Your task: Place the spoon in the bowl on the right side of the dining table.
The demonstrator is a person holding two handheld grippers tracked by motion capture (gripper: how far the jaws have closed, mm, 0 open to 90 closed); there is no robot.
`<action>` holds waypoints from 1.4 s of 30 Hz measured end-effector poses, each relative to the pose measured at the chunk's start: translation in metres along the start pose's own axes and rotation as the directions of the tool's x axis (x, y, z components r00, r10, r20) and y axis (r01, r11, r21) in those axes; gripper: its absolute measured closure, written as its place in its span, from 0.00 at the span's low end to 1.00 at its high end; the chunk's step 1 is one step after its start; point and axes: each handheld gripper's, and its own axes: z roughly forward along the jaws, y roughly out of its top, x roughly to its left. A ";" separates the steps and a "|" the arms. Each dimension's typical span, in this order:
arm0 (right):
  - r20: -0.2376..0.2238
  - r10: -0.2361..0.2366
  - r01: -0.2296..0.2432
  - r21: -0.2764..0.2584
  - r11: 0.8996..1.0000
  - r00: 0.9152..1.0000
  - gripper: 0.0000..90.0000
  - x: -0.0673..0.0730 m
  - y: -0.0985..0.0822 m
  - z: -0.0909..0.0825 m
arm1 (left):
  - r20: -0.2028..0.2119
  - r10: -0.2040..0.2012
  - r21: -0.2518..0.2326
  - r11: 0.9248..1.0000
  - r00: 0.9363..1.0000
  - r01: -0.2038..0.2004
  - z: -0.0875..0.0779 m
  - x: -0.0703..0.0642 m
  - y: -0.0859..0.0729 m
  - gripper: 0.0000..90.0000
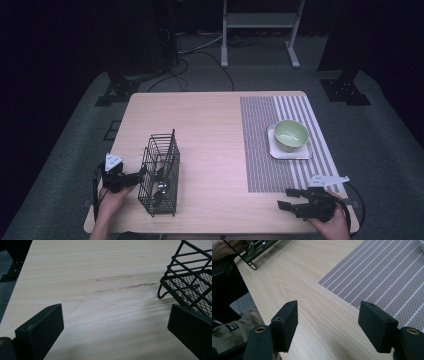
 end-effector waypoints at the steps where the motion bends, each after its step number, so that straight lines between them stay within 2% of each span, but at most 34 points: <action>1: 0.000 0.000 0.000 0.000 1.000 1.000 0.35 0.000 0.000 0.000 | 0.000 0.000 0.000 1.000 1.000 0.000 0.000 0.000 0.000 0.00; 6: -0.027 -0.029 0.030 0.032 0.999 0.999 0.34 0.009 0.007 0.011 | -0.002 0.016 0.002 1.000 1.000 -0.016 0.001 -0.002 0.000 0.00; 12: -0.054 -0.062 0.067 0.083 0.994 0.997 0.33 0.023 0.021 0.029 | -0.002 0.009 0.002 1.000 1.000 -0.009 0.000 -0.001 0.000 0.00; 22: -0.088 -0.114 0.121 0.079 0.989 0.990 0.32 0.042 0.045 0.042 | -0.001 0.008 0.002 1.000 1.000 -0.008 -0.001 -0.001 0.000 0.00; 26: -0.083 -0.142 0.149 0.097 0.984 0.986 0.32 0.051 0.057 0.049 | -0.002 0.008 0.003 1.000 1.000 -0.008 -0.001 -0.001 0.000 0.00; 37: -0.110 -0.138 0.149 0.102 0.984 0.984 0.32 0.062 0.077 0.059 | 0.001 0.013 0.005 1.000 1.000 -0.013 -0.001 -0.001 -0.001 0.00; 42: -0.117 -0.169 0.183 0.124 0.975 0.979 0.32 0.071 0.087 0.066 | 0.000 0.011 0.007 1.000 1.000 -0.011 -0.001 0.000 0.000 0.00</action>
